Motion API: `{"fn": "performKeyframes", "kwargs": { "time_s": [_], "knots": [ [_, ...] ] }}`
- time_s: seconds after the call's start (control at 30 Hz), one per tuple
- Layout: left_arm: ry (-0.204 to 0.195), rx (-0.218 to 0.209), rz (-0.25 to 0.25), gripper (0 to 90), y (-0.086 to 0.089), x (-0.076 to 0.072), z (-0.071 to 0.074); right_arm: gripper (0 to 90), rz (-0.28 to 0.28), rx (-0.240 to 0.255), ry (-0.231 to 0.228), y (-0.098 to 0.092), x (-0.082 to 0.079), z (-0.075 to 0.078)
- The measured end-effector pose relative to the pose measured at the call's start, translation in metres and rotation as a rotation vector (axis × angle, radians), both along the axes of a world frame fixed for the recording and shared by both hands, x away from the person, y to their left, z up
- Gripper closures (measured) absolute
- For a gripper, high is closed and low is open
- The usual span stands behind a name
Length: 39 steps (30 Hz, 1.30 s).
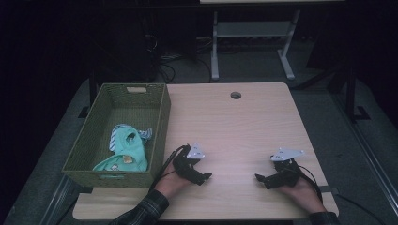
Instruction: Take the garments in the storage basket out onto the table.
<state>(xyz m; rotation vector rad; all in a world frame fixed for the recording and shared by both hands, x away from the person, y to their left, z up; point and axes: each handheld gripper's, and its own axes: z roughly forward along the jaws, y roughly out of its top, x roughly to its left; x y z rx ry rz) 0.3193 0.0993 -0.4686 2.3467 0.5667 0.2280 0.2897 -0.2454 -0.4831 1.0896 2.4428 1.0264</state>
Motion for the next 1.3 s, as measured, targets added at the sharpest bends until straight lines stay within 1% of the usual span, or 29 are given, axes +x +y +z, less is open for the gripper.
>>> {"fn": "performKeyframes", "kwargs": {
  "time_s": [0.13, 0.3, 0.4, 0.63, 0.67, 0.7, 0.8, 0.83, 1.0, 1.03, 1.3],
  "knots": [
    [-0.001, -0.002, -0.002, 13.4, 0.0, 0.001, 0.002, 1.5, 0.0, 0.001, 0.0, 0.0, 0.0, 0.0],
    [0.007, -0.013, 0.005, 13.7, 0.001, 0.001, 0.004, 1.5, 0.0, 0.0, -0.001, 0.0, 0.0, 0.0],
    [0.015, -0.021, 0.009, 13.8, 0.002, 0.001, 0.007, 1.5, -0.035, 0.001, 0.0, 0.001, -0.001, 0.0],
    [0.016, -0.024, 0.004, 13.8, 0.003, 0.001, 0.01, 1.5, -0.042, 0.003, 0.002, 0.002, -0.001, 0.0],
    [0.013, -0.027, 0.007, 13.8, 0.003, 0.001, 0.011, 1.5, -0.041, 0.003, 0.001, 0.002, -0.001, 0.0],
    [0.014, -0.037, 0.02, 13.8, 0.004, 0.002, 0.013, 1.5, -0.042, 0.002, 0.004, 0.002, -0.002, 0.0],
    [0.014, -0.047, 0.021, 13.7, 0.004, 0.002, 0.014, 1.5, -0.04, 0.001, 0.002, 0.002, -0.001, 0.0],
    [0.021, -0.062, 0.03, 13.7, 0.004, 0.002, 0.014, 1.5, -0.041, 0.0, 0.004, 0.002, -0.002, 0.0],
    [0.022, -0.05, 0.022, 13.7, 0.004, 0.002, 0.017, 1.5, -0.043, 0.002, 0.003, 0.002, -0.002, 0.0],
    [0.018, -0.051, 0.02, 13.7, 0.004, 0.003, 0.018, 1.5, -0.041, 0.002, 0.001, 0.002, -0.001, 0.0],
    [0.02, -0.057, 0.024, 13.8, 0.004, 0.003, 0.022, 1.5, -0.041, 0.002, 0.001, 0.002, -0.001, 0.0]
  ]
}}
